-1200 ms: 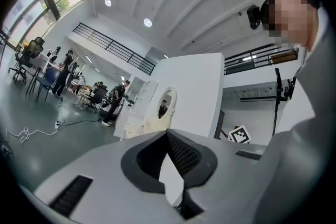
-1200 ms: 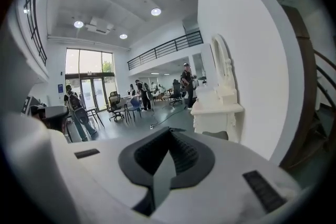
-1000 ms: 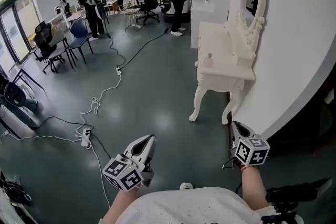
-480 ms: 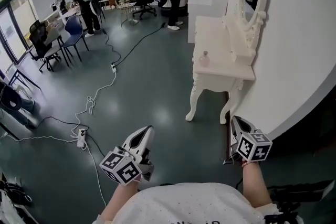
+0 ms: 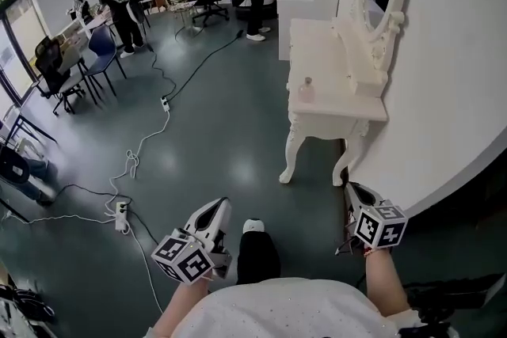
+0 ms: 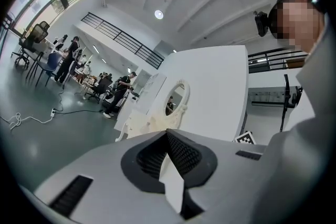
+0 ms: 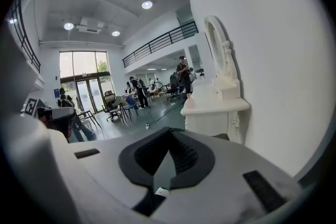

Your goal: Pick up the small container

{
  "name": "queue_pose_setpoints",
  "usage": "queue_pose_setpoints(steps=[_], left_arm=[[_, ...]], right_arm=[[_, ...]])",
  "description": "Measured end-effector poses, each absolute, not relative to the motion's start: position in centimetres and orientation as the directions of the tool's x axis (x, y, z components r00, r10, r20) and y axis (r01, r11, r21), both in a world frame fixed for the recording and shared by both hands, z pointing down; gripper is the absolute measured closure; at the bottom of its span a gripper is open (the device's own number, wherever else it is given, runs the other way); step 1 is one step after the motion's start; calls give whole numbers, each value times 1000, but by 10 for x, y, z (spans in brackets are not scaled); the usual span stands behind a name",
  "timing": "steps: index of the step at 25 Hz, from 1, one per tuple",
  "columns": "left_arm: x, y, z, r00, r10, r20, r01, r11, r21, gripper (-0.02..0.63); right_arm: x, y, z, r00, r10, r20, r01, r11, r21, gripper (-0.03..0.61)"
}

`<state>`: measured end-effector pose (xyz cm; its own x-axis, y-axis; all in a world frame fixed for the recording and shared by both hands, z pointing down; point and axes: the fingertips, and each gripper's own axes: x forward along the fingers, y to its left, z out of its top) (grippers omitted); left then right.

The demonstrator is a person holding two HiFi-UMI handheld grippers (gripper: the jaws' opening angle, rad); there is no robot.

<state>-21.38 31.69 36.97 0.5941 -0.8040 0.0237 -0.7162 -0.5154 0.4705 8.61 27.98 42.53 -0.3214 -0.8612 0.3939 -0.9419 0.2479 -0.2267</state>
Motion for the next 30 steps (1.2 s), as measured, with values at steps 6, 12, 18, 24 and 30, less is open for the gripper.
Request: queue_pose_setpoints(steps=[6, 12, 18, 24, 30], left_arm=[[-204, 251, 378, 651, -758, 34, -680, -563, 470, 614], [-200, 161, 373, 703, -710, 34, -637, -608, 473, 614], [-203, 80, 336, 744, -668, -32, -591, -680, 433, 614], [-195, 30, 321, 818, -575, -17, -522, -753, 400, 614], [-189, -2, 319, 855, -519, -5, -476, -788, 391, 614]], right_arm=[[87, 232, 432, -280, -870, 406, -953, 200, -229, 578], [86, 170, 416, -224, -902, 369, -966, 154, -209, 578], [89, 109, 373, -161, -940, 302, -974, 102, -202, 578], [87, 72, 339, -112, -960, 256, -981, 66, -185, 578], [85, 53, 322, -65, -969, 240, -987, 27, -160, 578]])
